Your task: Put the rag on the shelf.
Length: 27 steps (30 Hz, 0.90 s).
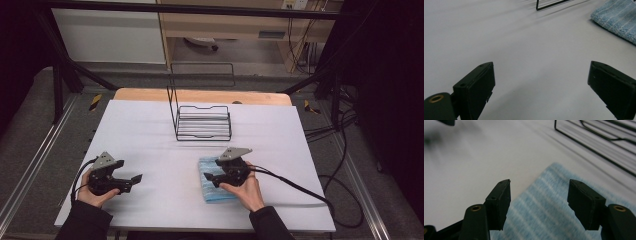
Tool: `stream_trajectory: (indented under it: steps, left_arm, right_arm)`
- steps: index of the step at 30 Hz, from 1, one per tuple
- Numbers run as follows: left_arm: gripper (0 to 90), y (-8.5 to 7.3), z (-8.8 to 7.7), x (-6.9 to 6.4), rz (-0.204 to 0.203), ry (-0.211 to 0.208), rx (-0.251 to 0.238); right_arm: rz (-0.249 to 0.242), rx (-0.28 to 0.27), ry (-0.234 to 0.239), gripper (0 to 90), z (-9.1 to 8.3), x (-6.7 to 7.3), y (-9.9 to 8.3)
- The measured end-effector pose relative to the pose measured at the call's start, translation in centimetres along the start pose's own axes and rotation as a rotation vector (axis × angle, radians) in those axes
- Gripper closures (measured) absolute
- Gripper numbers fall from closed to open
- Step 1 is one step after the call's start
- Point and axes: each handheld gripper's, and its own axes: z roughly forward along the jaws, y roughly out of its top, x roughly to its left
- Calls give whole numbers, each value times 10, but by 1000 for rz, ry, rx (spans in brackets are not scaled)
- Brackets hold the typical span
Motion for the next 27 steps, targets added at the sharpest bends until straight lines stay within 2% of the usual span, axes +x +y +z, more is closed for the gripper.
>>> stream_trajectory:
  steps: [1, 4, 5, 9, 13, 14, 15, 18, 21, 24, 27]
  left_arm:
    - [71, 0, 0, 0, -2, 2, 0]
    - [71, 0, 1, 0, -6, 5, 3]
    - [71, 0, 1, 0, -5, 5, 6]
    - [69, 0, 1, -1, -3, 2, 5]
    - [70, 0, 1, -1, -4, 1, 5]
    - [70, 0, 1, -1, -3, 0, 5]
    - [70, 0, 1, -1, -3, -1, 5]
    - [71, 0, 1, -1, 1, -3, 4]
    - [72, 0, 1, -1, -1, -2, 3]
    - [73, 0, 1, -1, -1, -3, 3]
    - [74, 0, 1, 0, -1, -3, 3]
  right_arm:
    - [-1, 8, 24, 396, -3, 7, -9]
    - [-4, 29, 45, 413, -5, 14, -18]
    - [-3, 52, 66, 429, -3, 20, -28]
    - [-29, 82, 65, 469, 2, 26, -38]
    - [-41, 76, 70, 634, 5, 27, -40]
    - [-29, 76, 77, 708, 6, 27, -39]
    - [-29, 76, 77, 708, 6, 27, -39]
    - [-14, 73, 84, 790, 7, 27, -38]
    - [-39, 83, 68, 850, 8, 30, -35]
    - [-65, 91, 57, 867, 9, 32, -31]
    - [-39, 73, 81, 870, 10, 30, -28]
